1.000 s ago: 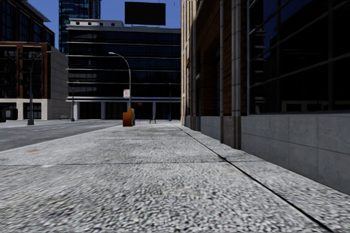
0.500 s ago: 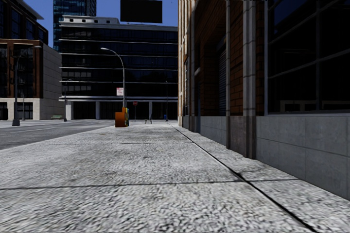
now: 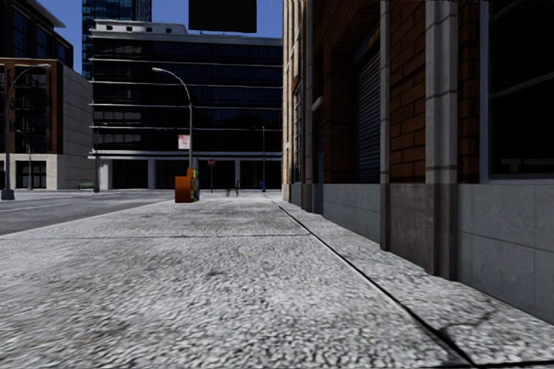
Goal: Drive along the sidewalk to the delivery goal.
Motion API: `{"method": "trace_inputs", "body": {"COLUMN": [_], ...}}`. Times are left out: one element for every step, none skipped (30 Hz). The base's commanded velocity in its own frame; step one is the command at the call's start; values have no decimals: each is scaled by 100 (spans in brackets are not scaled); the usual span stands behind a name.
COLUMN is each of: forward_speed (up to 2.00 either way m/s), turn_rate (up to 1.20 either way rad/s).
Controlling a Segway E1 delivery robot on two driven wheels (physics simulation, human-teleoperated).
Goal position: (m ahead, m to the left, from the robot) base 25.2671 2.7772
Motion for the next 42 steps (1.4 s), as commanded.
{"method": "trace_inputs", "body": {"forward_speed": [200, 200, 200, 200, 200, 200, 200, 200, 200, 200, 200, 200, 200, 200, 200, 200, 200, 200, 200, 200, 200, 200, 200, 200, 200, 200, 200, 200, 200, 200, 200, 200, 200, 200, 200, 200, 200, 200, 200, 200, 200, 200], "turn_rate": [0, 0, 0, 0, 0, 0, 0, 0, 0, 0, 0, 0, 3, 8, 12, 14, 0, 0, 2, 6, 8, 17, 31, 36, 37, 37, 37, 38, 38, 38, 36, 26, 26, 14, 6, 0, 0, 0, 0, 0, 0, 0]}}
